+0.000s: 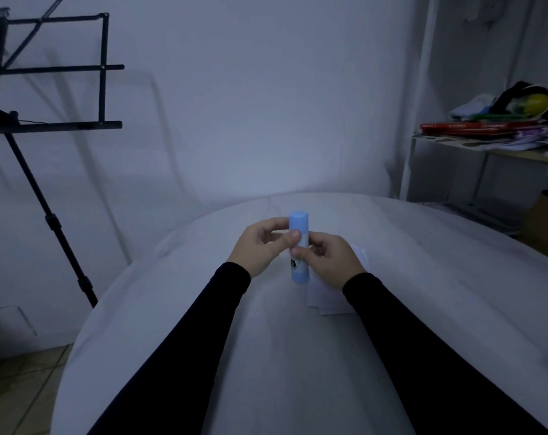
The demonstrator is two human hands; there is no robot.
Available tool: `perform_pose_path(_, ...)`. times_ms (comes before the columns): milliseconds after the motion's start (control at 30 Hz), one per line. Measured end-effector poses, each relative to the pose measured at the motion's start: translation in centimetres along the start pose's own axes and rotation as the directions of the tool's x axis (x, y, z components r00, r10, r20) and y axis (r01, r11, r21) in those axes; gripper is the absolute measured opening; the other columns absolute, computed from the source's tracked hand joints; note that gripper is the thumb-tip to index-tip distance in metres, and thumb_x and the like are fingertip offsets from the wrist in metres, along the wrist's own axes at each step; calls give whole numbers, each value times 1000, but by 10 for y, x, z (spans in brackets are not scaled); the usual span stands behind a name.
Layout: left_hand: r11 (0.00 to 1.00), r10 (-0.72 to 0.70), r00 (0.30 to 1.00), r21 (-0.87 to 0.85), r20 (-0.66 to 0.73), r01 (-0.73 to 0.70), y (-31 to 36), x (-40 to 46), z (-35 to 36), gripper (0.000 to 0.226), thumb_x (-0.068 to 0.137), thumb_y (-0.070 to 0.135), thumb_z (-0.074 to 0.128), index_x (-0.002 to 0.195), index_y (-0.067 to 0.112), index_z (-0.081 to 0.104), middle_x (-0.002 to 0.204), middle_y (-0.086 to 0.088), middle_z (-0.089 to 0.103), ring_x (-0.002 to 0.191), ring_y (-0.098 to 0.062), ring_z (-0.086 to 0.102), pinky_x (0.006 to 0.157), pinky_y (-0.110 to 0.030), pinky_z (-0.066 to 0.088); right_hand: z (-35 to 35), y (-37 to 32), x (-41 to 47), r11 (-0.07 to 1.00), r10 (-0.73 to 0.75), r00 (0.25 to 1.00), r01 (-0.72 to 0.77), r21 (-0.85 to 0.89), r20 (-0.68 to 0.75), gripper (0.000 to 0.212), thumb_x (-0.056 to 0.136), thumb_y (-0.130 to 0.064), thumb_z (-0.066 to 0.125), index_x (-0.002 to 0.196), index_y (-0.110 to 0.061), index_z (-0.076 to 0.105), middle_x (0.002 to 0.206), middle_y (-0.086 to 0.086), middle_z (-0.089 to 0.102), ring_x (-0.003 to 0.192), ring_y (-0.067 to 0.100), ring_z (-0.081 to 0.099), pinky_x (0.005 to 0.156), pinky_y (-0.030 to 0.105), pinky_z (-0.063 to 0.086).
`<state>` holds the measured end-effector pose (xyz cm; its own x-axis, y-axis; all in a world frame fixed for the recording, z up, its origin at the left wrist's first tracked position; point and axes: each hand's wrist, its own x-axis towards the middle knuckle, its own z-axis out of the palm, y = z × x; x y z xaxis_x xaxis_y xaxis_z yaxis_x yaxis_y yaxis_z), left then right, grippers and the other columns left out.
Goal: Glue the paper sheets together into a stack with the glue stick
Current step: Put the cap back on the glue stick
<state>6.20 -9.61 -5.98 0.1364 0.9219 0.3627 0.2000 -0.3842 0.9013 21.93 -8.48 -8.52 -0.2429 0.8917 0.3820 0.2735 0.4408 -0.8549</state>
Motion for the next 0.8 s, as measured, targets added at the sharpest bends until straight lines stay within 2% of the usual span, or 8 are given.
perform_pose_path(67,1000,-6,1000,-26,-19,5,-1,-2,2,27,87,7,66,114,1,65,91,-5,70,70,4,64,63,-8,43,-3,0,1,997,7,1000,-6,-76,16,20,85,-19,67,73,-35,62,55,-25,58,54,-6,48,57,9,34)
perform_pose_path(100,999,-11,999,-42,-52,9,-1,-3,4,28,87,7,66,115,1,63,92,-6,70,69,4,64,62,-8,43,-4,0,1,995,12,1000,-11,-100,12,12,85,-22,68,81,-33,66,63,-25,61,60,-9,51,60,8,34)
perform_pose_path(133,999,-21,995,-47,-95,16,-1,-4,6,29,87,9,67,114,3,63,92,-6,71,67,4,64,61,-8,43,-5,0,0,991,22,1000,-21,-129,4,13,83,-28,69,96,-28,69,81,-22,66,73,-10,54,65,8,35)
perform_pose_path(200,999,-32,981,18,-194,36,-5,-5,11,25,85,18,71,108,16,62,92,-5,72,64,4,64,60,-8,44,-10,0,-4,959,54,997,-67,-275,-53,50,80,-38,70,124,-16,60,115,-8,63,103,5,57,83,15,39)
perform_pose_path(267,994,-12,958,103,-287,43,-9,-7,16,24,81,25,75,101,24,62,88,-1,71,60,4,62,58,-7,45,-17,4,-11,860,35,996,-70,-505,-78,55,81,-43,67,128,-17,57,129,-2,56,118,16,51,99,27,38)
perform_pose_path(367,990,10,926,136,-376,45,-10,-10,24,29,77,29,78,100,24,61,83,5,67,57,5,60,56,-9,47,-24,4,-25,703,77,994,-110,-702,-78,54,82,-50,61,128,-24,56,136,-4,49,125,19,41,103,33,32)
perform_pose_path(500,985,-2,920,160,-393,70,-9,-12,28,34,76,30,79,103,25,59,83,10,64,59,4,60,54,-9,47,-27,8,-35,642,167,982,-174,-746,-85,59,82,-52,59,132,-22,52,142,-2,41,130,20,36,106,35,31)
perform_pose_path(800,936,-96,950,298,-297,188,-28,-15,21,33,69,19,84,98,20,70,91,2,69,63,-4,60,54,-3,41,-26,21,-37,697,288,956,-253,-671,-61,65,80,-50,63,132,-13,52,139,4,48,129,20,44,110,29,31)
